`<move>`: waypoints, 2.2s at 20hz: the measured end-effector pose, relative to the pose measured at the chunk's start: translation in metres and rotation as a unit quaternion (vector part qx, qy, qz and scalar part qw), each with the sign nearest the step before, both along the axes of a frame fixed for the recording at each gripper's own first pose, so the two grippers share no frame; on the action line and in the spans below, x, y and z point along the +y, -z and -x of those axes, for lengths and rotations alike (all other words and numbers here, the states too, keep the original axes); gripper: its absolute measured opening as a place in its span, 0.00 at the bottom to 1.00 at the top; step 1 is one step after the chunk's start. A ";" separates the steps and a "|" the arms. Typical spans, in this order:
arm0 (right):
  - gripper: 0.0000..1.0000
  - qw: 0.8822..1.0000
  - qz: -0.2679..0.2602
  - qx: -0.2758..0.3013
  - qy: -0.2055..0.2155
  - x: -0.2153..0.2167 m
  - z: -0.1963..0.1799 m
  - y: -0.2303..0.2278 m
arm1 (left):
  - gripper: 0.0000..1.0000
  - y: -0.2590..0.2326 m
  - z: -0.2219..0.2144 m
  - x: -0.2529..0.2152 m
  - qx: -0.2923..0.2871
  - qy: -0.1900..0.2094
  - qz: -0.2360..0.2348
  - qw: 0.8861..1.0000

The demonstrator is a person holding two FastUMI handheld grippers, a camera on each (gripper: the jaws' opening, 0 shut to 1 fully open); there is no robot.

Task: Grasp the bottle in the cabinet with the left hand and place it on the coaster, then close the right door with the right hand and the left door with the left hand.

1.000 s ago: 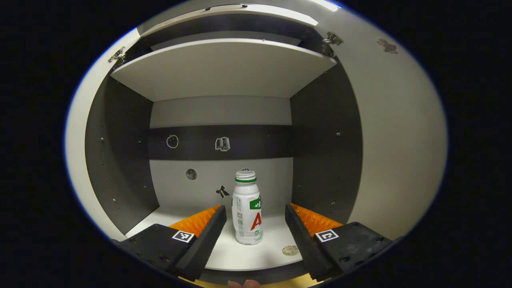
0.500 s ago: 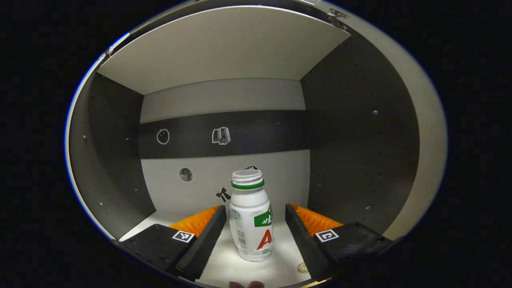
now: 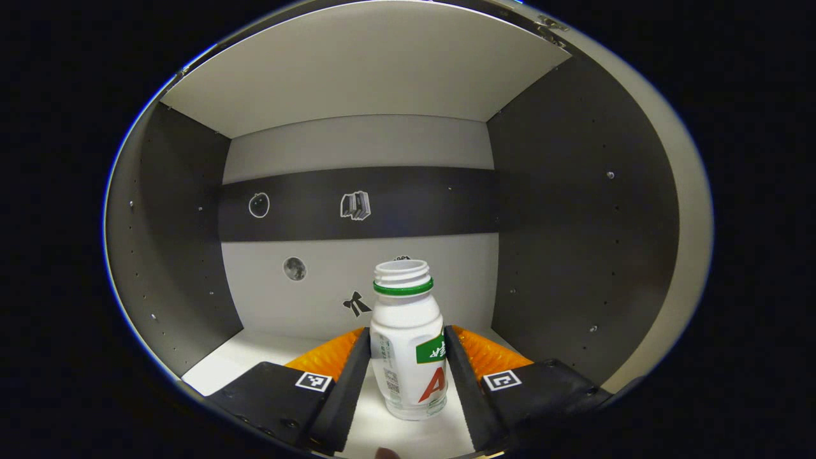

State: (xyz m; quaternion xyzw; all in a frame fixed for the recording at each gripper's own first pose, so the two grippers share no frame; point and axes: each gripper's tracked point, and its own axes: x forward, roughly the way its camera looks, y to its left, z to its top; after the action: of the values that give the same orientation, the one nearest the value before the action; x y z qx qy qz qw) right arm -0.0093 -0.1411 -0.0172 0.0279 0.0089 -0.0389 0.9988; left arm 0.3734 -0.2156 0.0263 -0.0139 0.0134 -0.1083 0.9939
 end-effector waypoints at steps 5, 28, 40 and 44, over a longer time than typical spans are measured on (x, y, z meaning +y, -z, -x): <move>0.98 1.000 0.006 -0.008 -0.003 0.015 0.008 -0.006 | 0.71 -0.026 0.043 0.021 -0.022 0.017 0.004 1.000; 0.98 0.999 0.021 -0.045 -0.018 0.094 0.050 -0.040 | 0.71 0.100 0.339 0.137 -0.027 0.051 0.016 0.998; 0.98 0.999 -0.001 -0.034 -0.001 0.110 0.068 -0.051 | 0.71 0.252 0.406 0.108 -0.016 0.123 -0.028 0.992; 0.97 0.999 -0.004 -0.033 0.004 0.107 0.074 -0.055 | 0.71 0.289 0.403 0.107 0.006 0.122 -0.010 0.992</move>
State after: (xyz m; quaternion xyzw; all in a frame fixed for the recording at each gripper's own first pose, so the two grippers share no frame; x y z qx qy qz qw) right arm -0.0829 -0.0337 0.0380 0.0327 -0.0236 -0.0423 0.9983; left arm -0.0301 -0.1088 -0.2630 -0.0027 0.0218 -0.2284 0.9733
